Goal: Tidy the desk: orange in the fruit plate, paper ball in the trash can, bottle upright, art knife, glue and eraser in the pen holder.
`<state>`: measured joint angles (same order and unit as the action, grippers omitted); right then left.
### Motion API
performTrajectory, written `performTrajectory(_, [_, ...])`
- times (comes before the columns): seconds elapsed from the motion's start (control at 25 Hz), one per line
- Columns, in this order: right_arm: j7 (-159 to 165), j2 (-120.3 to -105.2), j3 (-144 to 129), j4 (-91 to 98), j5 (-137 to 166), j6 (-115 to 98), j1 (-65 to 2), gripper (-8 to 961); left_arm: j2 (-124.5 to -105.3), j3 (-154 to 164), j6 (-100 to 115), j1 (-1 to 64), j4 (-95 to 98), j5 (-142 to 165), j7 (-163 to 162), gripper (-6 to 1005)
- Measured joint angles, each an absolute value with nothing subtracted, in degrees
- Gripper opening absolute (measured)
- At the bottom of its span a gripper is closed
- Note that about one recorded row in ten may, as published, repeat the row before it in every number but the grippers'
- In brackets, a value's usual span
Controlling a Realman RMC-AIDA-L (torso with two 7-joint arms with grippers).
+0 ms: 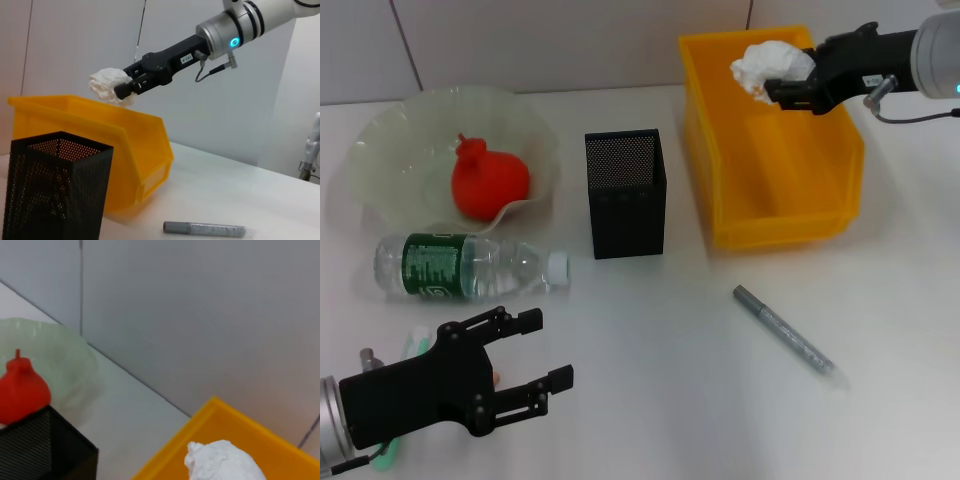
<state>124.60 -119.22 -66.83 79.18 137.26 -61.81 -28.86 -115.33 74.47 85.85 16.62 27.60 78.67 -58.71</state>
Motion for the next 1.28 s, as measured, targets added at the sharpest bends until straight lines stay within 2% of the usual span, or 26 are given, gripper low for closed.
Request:
performTrajectory(0.08, [124.6, -119.25, -67.8, 80.8, 137.0, -61.9, -28.2, 395, -115.4, 74.5, 85.6, 16.6, 27.6, 78.7, -58.7, 740])
performTrajectory(0.32, [123.1, -119.31, -69.9, 86.1, 130.3, -61.5, -24.5, 603, -115.52, 74.5, 85.5, 16.6, 27.6, 78.7, -58.7, 739])
performTrajectory(0.44, [119.9, -119.26, -70.0, 89.1, 123.9, -61.5, -21.7, 783, -115.52, 74.5, 85.5, 16.6, 27.6, 78.7, -58.7, 739])
performTrajectory(0.64, [114.4, -119.44, -69.8, 92.1, 114.0, -63.1, -16.8, 825, -115.49, 74.5, 85.5, 16.2, 27.8, 78.7, -58.7, 738])
performTrajectory(0.84, [103.6, -119.33, -67.0, 90.0, 97.3, -73.4, -11.4, 824, -115.49, 74.4, 85.5, 16.1, 27.9, 78.7, -58.7, 737])
performTrajectory(1.28, [79.1, -119.08, -59.4, 65.8, 91.6, -97.5, -8.5, 821, -114.52, 74.4, 86.2, 16.5, 29.7, 78.6, -60.8, 736])
